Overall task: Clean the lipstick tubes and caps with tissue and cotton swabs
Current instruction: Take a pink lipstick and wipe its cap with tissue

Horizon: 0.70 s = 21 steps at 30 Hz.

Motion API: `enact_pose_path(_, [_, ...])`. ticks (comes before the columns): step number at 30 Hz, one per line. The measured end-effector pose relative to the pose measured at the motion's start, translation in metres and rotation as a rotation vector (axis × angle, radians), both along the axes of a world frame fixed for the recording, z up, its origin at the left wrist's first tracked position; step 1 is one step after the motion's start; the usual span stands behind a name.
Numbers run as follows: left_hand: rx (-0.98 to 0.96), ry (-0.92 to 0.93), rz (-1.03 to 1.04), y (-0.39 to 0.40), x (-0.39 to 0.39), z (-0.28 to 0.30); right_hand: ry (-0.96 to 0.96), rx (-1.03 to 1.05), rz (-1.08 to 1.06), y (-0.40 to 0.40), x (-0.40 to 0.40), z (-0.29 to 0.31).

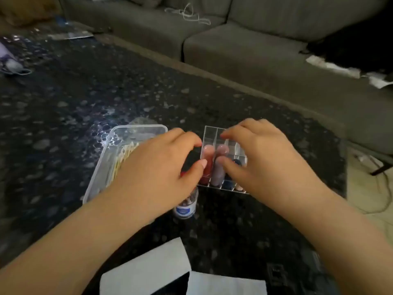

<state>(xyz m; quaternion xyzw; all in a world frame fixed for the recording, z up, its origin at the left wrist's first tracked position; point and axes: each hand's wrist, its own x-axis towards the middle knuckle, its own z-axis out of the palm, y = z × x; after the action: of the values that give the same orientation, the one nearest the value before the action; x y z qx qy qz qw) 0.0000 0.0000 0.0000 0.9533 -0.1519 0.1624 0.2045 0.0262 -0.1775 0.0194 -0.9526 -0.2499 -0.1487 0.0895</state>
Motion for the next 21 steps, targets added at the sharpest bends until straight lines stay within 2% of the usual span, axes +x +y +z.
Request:
enact_pose_path(8, [-0.036, 0.05, 0.086, 0.008, -0.018, 0.008, 0.221, -0.102, -0.185, 0.033, 0.009, 0.003])
enact_pose_path(13, [-0.013, 0.079, 0.101, 0.011, -0.029, 0.01, 0.294, -0.145, -0.297, 0.046, 0.012, 0.003])
enact_pose_path(21, [-0.03, 0.064, 0.095, 0.013, -0.034, 0.011, 0.361, -0.07, -0.395, 0.053, 0.021, 0.004])
